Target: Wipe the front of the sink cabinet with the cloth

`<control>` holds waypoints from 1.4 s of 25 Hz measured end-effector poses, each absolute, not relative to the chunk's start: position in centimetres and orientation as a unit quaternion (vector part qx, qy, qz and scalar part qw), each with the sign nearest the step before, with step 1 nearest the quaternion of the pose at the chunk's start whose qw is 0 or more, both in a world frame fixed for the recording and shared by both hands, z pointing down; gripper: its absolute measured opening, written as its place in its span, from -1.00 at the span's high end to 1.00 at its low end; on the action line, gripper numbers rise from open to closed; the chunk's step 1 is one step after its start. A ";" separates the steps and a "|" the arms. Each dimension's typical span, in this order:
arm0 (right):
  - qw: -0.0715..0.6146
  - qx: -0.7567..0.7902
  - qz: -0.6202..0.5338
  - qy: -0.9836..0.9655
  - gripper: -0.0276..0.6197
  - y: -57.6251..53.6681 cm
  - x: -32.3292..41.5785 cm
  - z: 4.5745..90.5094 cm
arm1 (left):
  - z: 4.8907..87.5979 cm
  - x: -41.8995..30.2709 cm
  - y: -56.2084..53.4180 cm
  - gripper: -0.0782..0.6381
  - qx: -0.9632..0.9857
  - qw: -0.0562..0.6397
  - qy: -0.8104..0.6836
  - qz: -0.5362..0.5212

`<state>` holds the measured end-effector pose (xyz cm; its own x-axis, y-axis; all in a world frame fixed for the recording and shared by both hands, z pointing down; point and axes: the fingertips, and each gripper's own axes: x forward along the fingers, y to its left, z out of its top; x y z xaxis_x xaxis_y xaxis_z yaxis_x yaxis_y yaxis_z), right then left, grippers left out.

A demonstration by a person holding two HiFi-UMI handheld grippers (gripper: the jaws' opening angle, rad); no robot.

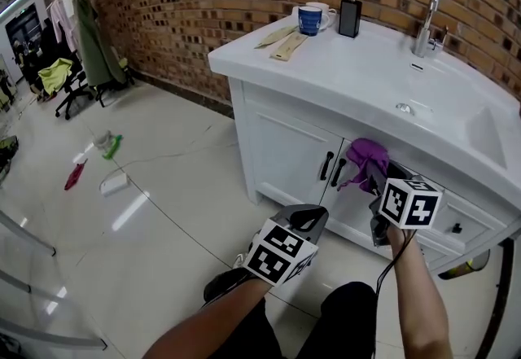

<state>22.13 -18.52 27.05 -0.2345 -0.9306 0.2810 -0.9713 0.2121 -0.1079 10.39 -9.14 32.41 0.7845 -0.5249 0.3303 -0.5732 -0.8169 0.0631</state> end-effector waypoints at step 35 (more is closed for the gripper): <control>0.161 0.565 0.219 -0.780 0.55 -20.6 18.4 44.2 | 41.4 8.1 -13.8 0.77 0.923 0.145 -0.308 0.181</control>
<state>18.42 -20.60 44.18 -0.3110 -0.8100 0.4972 -0.9504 0.2669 -0.1597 8.06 -13.80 41.39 0.7444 -0.5164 0.4234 -0.6212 -0.7680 0.1555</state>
